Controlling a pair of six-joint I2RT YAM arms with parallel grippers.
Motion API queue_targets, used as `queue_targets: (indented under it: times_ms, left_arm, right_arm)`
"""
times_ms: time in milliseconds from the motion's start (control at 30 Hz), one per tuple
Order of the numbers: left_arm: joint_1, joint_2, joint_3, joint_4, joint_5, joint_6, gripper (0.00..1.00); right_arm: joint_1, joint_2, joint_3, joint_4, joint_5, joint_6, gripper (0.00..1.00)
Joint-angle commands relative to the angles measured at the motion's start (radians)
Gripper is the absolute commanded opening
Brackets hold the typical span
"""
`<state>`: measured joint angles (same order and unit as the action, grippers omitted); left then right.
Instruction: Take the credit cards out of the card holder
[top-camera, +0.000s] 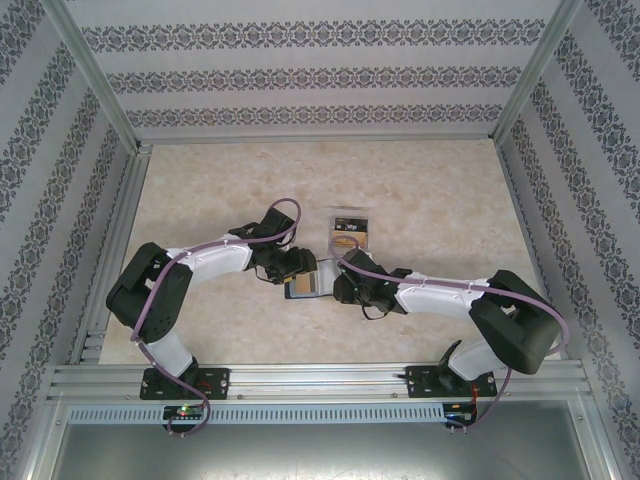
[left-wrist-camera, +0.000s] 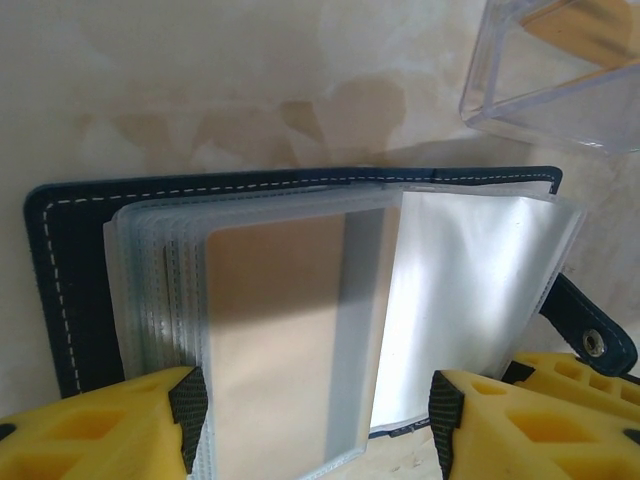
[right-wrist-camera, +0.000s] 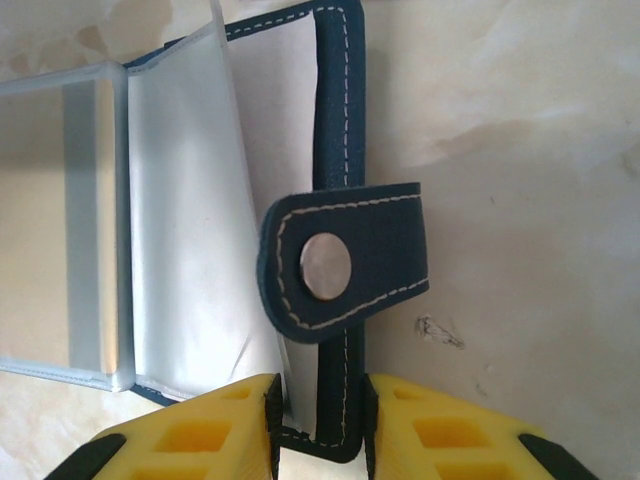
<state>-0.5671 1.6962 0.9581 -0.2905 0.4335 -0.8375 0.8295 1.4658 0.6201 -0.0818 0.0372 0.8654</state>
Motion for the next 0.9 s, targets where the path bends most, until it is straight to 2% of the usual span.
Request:
queue_targets:
  times_ms: [0,400,667,867]
  left_arm:
    - [0.0,0.031,0.005,0.02,0.024,0.01,0.64]
    - [-0.008,0.051,-0.01,0.132,0.124,-0.013,0.7]
    - [-0.007,-0.036,-0.001,0.012,-0.013,0.039,0.71]
    - [-0.007,-0.037,0.006,-0.01,-0.034,0.046,0.7]
  right_arm:
    - [0.013,0.016,0.024,0.002,-0.005,-0.003,0.3]
    - [0.014,0.021,0.03,0.0,-0.006,-0.004,0.3]
    - [0.016,0.017,0.025,0.001,-0.005,-0.002,0.3]
    - [0.018,0.018,0.025,0.002,-0.005,0.0,0.3]
